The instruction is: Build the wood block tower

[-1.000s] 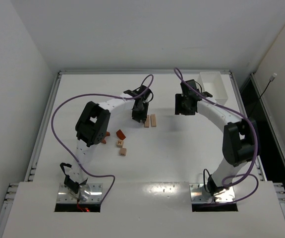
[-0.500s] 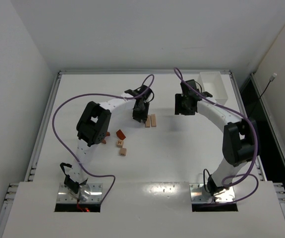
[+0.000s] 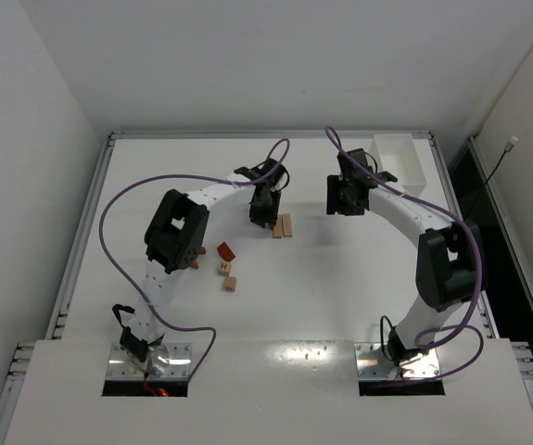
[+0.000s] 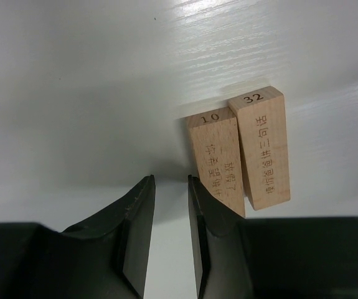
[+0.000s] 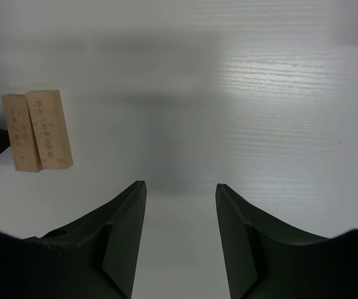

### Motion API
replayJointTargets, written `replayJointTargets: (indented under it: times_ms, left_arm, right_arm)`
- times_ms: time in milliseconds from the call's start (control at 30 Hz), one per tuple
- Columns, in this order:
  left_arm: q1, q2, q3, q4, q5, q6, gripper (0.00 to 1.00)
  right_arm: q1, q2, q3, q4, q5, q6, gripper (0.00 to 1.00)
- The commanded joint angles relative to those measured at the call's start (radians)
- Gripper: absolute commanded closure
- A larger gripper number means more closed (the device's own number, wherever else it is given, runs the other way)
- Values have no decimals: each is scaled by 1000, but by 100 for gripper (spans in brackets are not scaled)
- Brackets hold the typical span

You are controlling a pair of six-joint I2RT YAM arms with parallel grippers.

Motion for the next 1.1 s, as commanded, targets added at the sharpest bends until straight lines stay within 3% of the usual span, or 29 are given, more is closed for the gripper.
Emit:
replayJointTargets:
  times_ms: [0, 467, 667, 800, 933, 1067]
  left_arm:
    - [-16, 41, 19, 5, 25, -3, 75]
    - [-16, 12, -21, 27, 36, -12, 75]
    - [-16, -32, -57, 18, -68, -40, 75]
    - [6, -115, -123, 28, -152, -69, 75]
    - [26, -244, -201, 38, -243, -49, 74]
    - [90, -449, -216, 38, -321, 33, 58]
  right_arm:
    - [8, -24, 5, 36, -11, 17, 54]
    - [8, -24, 5, 36, -20, 17, 54]
    - [8, -33, -4, 36, -20, 17, 54]
    - [8, -52, -13, 47, -20, 17, 54]
    - [8, -119, -36, 86, -127, -73, 50]
    - [8, -233, -119, 134, -244, -225, 44]
